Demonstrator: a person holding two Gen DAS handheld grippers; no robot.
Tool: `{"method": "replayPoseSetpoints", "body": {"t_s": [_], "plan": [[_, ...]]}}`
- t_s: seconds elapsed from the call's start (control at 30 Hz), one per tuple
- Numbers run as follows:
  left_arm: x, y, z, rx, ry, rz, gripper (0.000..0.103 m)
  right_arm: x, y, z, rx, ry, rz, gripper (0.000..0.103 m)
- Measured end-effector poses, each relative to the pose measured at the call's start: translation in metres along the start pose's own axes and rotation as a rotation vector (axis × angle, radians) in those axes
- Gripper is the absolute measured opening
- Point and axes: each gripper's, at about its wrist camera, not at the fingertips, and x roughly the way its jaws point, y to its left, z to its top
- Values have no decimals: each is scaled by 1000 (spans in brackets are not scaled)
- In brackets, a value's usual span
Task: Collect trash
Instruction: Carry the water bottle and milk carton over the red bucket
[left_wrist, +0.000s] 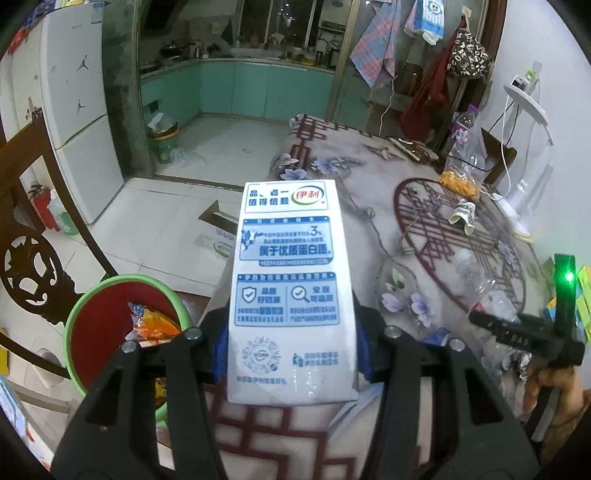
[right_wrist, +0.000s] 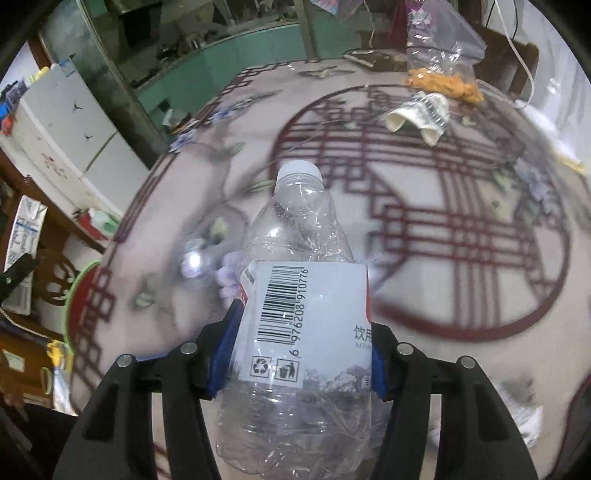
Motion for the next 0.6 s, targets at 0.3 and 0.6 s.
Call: {"method": "replayPoseSetpoints", "body": {"t_s": [0.3, 0.6], "plan": [[-2, 9, -1, -13, 4, -4, 50, 9, 9, -7, 37, 20, 54, 56], [-16, 17, 2, -24, -66, 22, 50, -29, 18, 5, 177, -135, 182, 56]]}}
